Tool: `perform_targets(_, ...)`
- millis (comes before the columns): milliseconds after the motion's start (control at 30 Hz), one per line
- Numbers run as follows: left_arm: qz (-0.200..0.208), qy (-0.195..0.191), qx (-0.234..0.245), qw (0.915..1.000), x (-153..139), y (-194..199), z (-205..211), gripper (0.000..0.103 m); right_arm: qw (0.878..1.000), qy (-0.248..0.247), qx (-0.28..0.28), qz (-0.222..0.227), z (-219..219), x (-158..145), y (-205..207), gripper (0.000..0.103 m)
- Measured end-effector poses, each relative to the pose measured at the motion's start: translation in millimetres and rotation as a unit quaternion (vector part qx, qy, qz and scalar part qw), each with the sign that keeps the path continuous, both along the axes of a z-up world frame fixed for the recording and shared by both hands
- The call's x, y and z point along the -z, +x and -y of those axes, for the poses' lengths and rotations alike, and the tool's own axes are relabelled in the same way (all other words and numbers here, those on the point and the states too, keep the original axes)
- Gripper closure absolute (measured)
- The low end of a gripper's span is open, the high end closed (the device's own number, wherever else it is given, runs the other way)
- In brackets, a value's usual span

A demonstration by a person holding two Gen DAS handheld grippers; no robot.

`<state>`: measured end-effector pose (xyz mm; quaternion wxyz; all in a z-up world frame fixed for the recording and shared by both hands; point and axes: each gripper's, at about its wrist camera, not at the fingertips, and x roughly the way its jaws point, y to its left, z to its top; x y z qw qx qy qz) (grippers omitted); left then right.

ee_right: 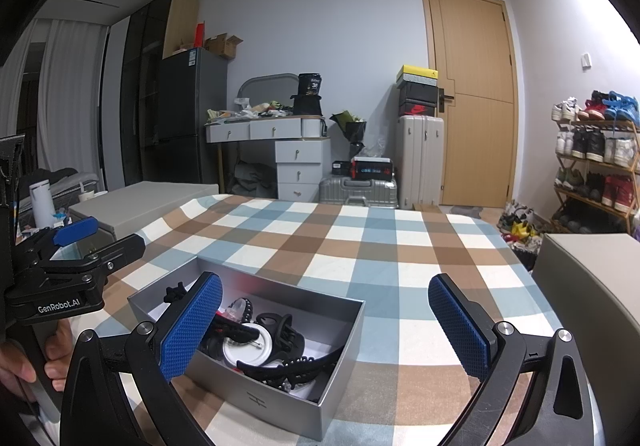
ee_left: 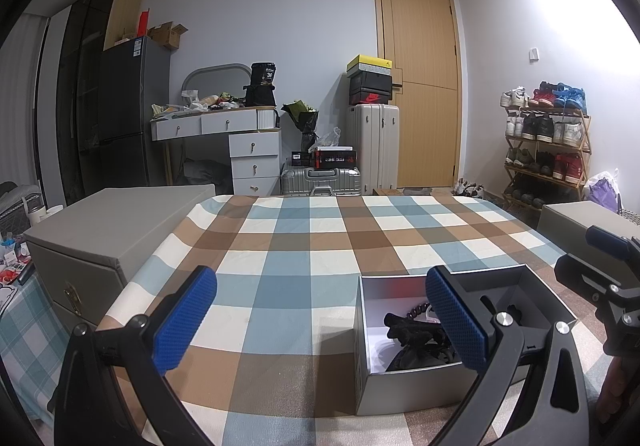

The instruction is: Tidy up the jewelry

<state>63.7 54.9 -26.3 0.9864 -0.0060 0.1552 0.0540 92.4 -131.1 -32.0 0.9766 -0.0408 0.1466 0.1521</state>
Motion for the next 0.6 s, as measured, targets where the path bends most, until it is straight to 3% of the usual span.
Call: perform_targets(600,0.0,0.0,0.008,1.0,-0.1,2.7,3.3,0.001,1.0,0.001,-0.005,-0.001,-1.1,-0.8,0.6,0.0)
